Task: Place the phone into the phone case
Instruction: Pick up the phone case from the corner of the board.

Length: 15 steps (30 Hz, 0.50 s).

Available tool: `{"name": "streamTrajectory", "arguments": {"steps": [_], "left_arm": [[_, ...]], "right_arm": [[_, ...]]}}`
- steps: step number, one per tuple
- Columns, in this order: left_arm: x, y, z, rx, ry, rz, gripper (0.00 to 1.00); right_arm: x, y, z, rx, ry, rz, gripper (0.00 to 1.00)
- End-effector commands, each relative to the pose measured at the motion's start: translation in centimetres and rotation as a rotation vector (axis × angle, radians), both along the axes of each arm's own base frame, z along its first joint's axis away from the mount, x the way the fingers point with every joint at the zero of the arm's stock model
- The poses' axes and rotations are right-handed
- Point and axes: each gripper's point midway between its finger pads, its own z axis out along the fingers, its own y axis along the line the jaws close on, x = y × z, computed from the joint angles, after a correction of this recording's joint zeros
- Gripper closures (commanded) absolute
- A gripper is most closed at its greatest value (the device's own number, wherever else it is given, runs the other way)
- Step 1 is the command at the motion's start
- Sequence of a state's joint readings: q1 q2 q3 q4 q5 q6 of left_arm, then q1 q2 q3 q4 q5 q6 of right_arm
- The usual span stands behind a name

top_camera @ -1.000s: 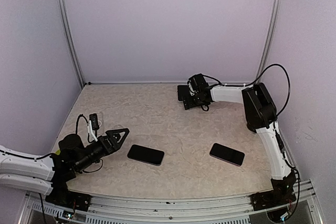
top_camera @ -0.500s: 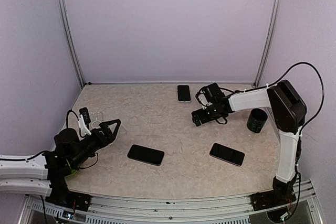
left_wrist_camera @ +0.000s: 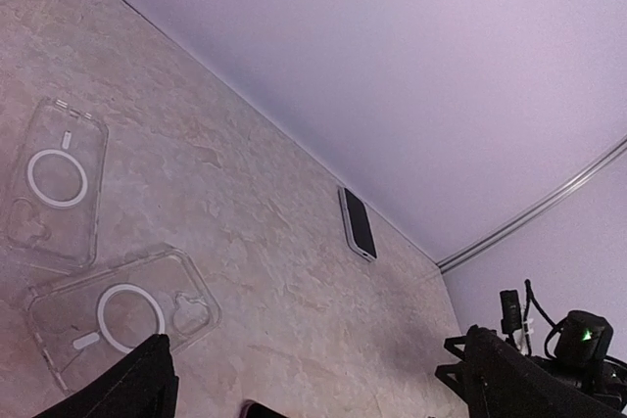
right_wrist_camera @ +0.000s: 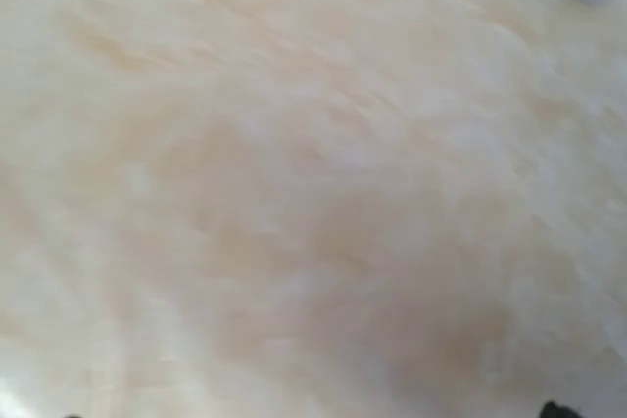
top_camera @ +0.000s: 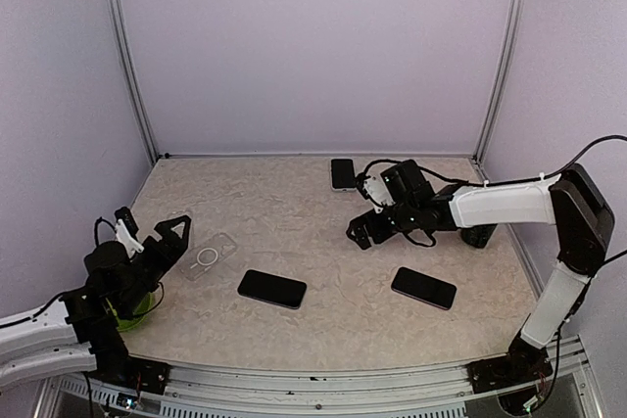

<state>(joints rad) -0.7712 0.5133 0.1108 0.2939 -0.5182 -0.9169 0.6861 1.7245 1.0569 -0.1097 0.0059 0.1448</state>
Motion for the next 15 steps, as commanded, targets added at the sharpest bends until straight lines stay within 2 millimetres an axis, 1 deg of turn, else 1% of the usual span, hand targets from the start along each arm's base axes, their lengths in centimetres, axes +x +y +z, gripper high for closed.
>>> {"name": "streamTrajectory", "arguments": {"steps": [1,2,5,7,10,12,13,15], "left_arm": [[0.6,1.0,2.2,0.155,0.138,0.067,0.01],[0.7,1.2,2.7,0.203,0.161,0.079,0.01],[1.9,1.3,2.3,0.338,0.213,0.107,0.01],[2.5,1.1,1.3,0.372,0.240,0.116,0.01],[3.0,0.0,-0.2,0.373,0.244,0.082,0.01],[3.0,-0.4,-0.9,0.360,0.249,0.062,0.01],[3.0,-0.5,-1.0,0.355,0.256,0.059,0.01],[2.8,-0.3,-1.7,0.350,0.296,0.065,0.01]], "right_arm": [[-2.6,1.6,2.0,0.043,0.026,0.101,0.00],[-3.2,2.0,2.3,0.047,0.023,0.129,0.00],[-4.9,3.2,2.9,0.069,-0.014,0.213,0.00],[-6.1,4.2,3.0,0.067,-0.052,0.267,0.00],[-6.6,5.4,2.8,0.046,-0.126,0.299,0.00],[-6.4,5.7,2.0,0.015,-0.130,0.282,0.00],[-6.3,6.2,1.9,0.016,-0.126,0.280,0.00],[-6.8,7.4,1.5,0.015,-0.119,0.308,0.00]]}}
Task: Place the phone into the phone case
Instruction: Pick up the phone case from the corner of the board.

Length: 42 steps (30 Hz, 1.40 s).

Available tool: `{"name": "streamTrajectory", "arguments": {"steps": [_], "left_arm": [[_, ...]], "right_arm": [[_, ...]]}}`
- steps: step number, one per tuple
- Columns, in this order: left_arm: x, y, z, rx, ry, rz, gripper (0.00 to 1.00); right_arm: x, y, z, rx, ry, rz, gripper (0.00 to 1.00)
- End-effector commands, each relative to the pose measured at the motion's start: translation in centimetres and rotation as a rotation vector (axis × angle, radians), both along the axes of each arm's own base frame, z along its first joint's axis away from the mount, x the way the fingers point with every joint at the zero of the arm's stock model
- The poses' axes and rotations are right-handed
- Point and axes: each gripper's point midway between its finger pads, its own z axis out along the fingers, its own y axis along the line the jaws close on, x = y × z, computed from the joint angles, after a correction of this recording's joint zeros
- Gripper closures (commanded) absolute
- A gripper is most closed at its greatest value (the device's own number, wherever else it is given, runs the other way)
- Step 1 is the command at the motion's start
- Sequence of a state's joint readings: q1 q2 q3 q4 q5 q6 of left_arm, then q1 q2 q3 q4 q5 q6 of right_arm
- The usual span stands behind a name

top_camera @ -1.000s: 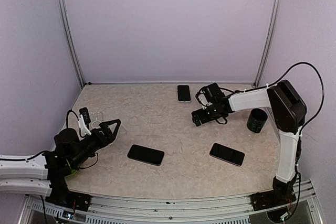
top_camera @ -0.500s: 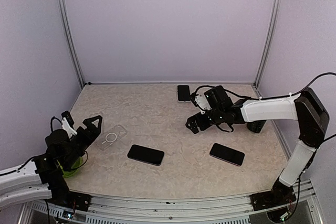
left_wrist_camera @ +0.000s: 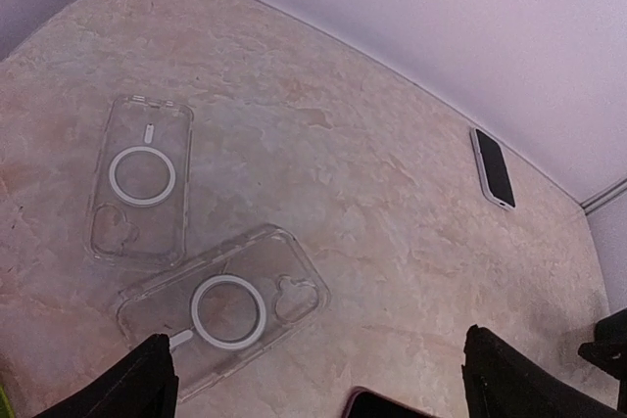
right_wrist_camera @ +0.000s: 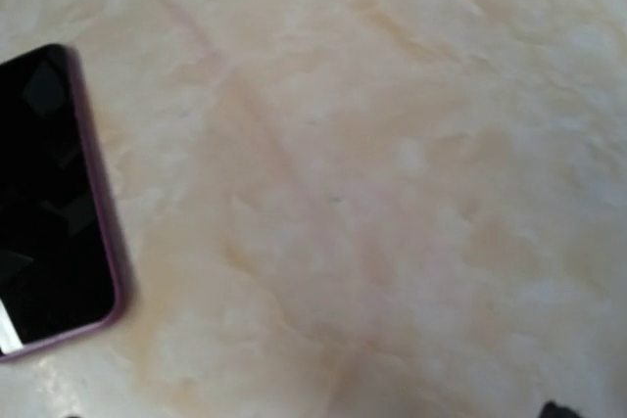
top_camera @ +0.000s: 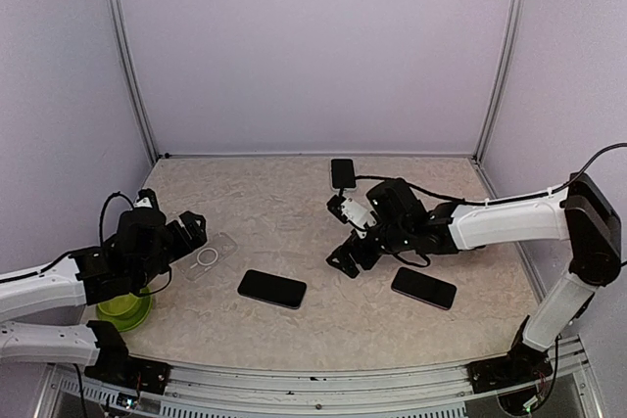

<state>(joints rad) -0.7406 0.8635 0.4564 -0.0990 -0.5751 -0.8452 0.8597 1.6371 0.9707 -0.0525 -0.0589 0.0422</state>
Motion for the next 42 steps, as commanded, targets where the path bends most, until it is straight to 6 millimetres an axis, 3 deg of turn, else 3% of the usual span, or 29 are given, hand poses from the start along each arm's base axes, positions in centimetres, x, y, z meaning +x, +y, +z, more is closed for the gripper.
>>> {"name": "streamTrajectory", "arguments": {"steps": [1,6,12,18,25,29,34,42], "left_arm": [[-0.2,0.1,-0.6,-0.010,0.047,0.001,0.01],[-0.8,-0.7,-1.9,-0.025,0.144,-0.028,0.01],[-1.2,-0.4,-4.2,-0.007,0.229,0.007,0.01],[-0.7,-1.8,-5.2,-0.058,0.258,-0.011,0.08],[1.2,-3.8,-5.6,-0.008,0.316,-0.027,0.11],[2.5,-4.9,-7.1,0.105,0.356,-0.089,0.14],[3.3,-4.9,-8.4,0.181,0.363,-0.135,0.20],[4.9,-6.1,-7.4,0.237,0.260,-0.277,0.30]], "right_arm": [[0.5,2.3,0.0,-0.008,-0.057,0.020,0.00],[2.0,2.4,-0.3,-0.070,-0.051,-0.076,0.00],[1.6,2.2,0.2,-0.021,-0.027,-0.102,0.00],[1.4,-0.4,-0.4,-0.081,-0.020,-0.187,0.00],[0.5,-2.2,-0.6,-0.084,-0.017,-0.220,0.00],[0.2,-2.3,-0.8,-0.077,-0.005,-0.220,0.00],[-0.3,-2.3,-0.8,-0.057,0.021,-0.216,0.01],[-1.6,-3.4,-0.4,-0.024,0.041,-0.215,0.01]]}}
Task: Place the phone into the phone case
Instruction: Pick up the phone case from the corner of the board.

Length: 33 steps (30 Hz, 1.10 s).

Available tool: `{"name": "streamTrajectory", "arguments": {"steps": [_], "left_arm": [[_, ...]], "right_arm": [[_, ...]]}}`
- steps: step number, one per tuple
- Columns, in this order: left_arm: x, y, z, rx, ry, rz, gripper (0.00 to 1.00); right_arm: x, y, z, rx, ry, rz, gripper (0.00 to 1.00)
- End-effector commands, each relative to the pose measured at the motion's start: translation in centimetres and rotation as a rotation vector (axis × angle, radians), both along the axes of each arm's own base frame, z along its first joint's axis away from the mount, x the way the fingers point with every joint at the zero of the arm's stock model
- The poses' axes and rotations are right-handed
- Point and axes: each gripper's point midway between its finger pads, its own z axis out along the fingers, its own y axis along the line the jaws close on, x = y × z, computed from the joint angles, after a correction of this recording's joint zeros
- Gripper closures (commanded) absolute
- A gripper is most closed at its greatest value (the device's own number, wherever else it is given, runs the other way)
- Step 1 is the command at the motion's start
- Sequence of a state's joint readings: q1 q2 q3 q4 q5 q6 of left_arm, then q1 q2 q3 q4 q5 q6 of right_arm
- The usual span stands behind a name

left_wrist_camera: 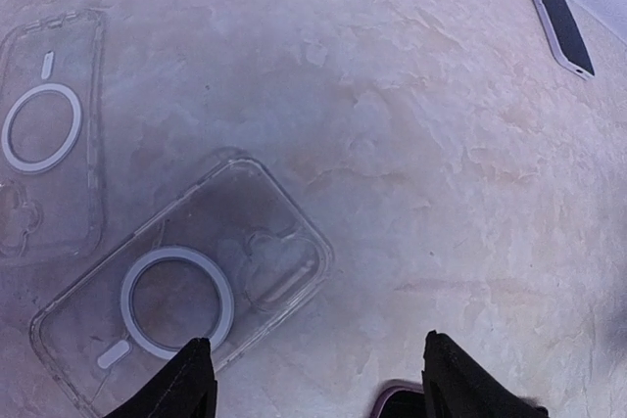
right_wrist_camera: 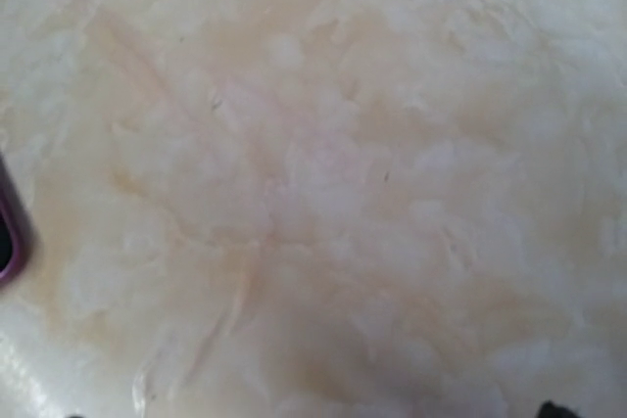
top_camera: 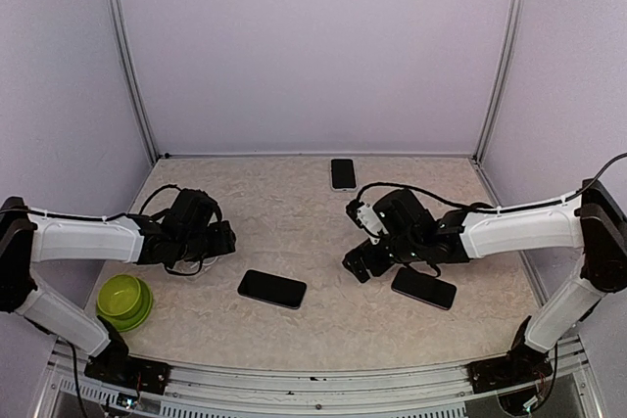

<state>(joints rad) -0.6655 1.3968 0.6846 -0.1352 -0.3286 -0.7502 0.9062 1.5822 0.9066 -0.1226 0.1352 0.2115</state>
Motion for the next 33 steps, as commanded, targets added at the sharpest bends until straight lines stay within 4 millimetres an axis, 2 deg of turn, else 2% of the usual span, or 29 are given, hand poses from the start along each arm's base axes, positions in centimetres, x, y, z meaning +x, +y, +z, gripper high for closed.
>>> {"name": "streamTrajectory", "arguments": {"steps": [1,7,14,23,27,33], "left_arm": [[1.2,-1.0,1.0,0.043,-0.081,-0.132,0.31],[1.8,-1.6,-0.1,0.079,-0.091,-0.183,0.37],[2.2,-1.0,-3.2,0.178,-0.047,-0.190,0.42],[3.0,-1.1,-4.4,0.229,-0.040,-0.198,0.51],[3.3,-1.2,-5.1,0.251,-0.030,-0.205,0.57],[3.3,-1.5,-6.4,0.257,-0.013,-0.223,0.72]], "right_arm": [[-0.9,-0.3,1.1,0.044,-0.003,-0.002,0.01],[-1.3,0.0,1.3,0.074,0.004,0.015,0.02],[-1.6,-0.6,1.2,0.068,0.006,0.006,0.02],[-1.8,-1.0,0.8,0.063,0.012,-0.002,0.02],[-1.7,-0.8,1.0,0.064,0.009,0.001,0.02],[-1.6,-0.9,1.2,0.061,0.007,-0.001,0.02]]}}
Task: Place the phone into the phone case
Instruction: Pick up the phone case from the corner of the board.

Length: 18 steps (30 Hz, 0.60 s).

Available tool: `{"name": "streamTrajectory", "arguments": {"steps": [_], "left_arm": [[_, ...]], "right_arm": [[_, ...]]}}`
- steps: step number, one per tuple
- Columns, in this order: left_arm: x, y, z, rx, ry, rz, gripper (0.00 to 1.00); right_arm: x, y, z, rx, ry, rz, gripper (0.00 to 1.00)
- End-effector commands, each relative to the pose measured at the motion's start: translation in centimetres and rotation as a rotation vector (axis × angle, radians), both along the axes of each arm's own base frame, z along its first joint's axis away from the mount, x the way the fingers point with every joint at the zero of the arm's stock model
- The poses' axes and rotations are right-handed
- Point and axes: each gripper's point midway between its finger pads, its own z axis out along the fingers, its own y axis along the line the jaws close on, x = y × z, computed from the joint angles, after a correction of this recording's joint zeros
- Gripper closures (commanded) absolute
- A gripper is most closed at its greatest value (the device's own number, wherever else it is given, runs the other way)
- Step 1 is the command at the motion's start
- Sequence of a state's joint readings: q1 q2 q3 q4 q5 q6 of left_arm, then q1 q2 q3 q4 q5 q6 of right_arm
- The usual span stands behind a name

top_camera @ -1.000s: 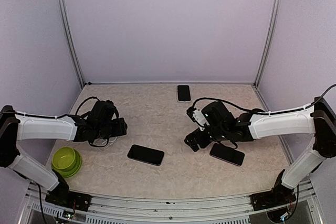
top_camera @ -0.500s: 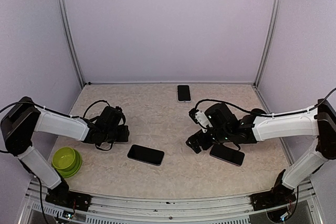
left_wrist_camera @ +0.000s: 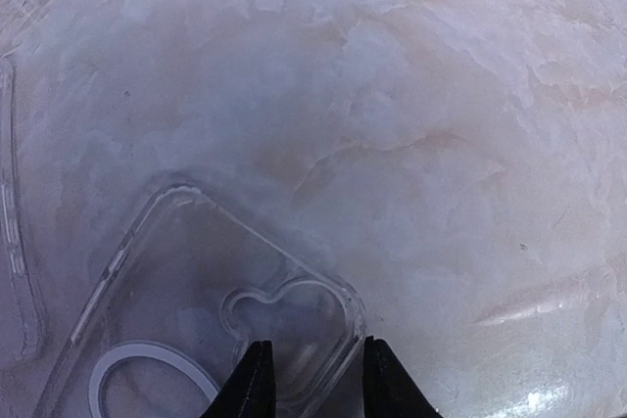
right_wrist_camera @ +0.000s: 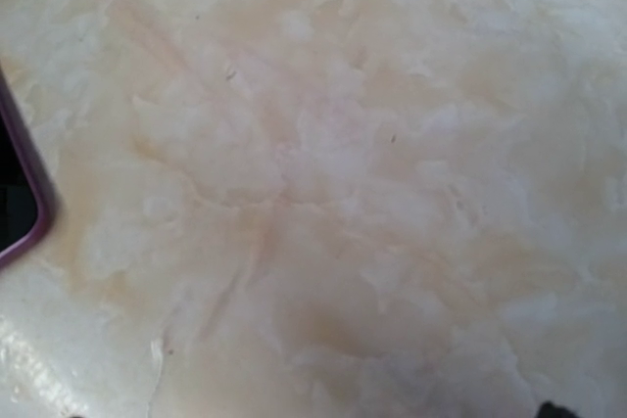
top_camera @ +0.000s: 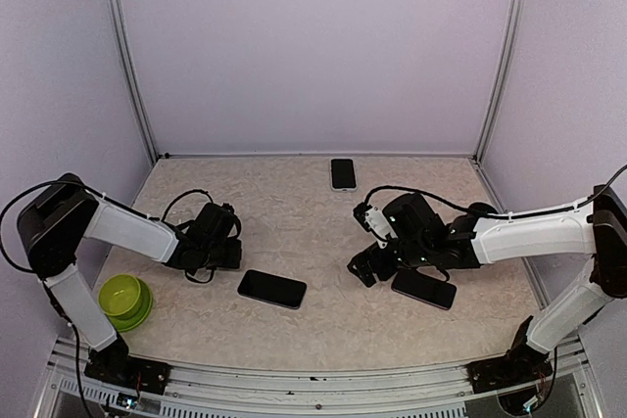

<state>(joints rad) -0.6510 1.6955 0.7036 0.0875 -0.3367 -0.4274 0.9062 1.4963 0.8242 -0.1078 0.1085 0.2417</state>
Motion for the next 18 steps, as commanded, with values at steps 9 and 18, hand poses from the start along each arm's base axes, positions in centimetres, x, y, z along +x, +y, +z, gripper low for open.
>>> {"name": "streamTrajectory", "arguments": {"steps": [9,18], "left_arm": [[0.7,-1.7,-0.3,-0.034,-0.014,-0.082,0.95],[1.6,-5.0,2.5,-0.076,-0.105,-0.210,1.00]], "right_arm": [[0.0,0.1,1.1,0.016,-0.011,-0.012,0.02],[0.9,-0.5,2.4,0.010,-0.025,-0.088,0.01]]}}
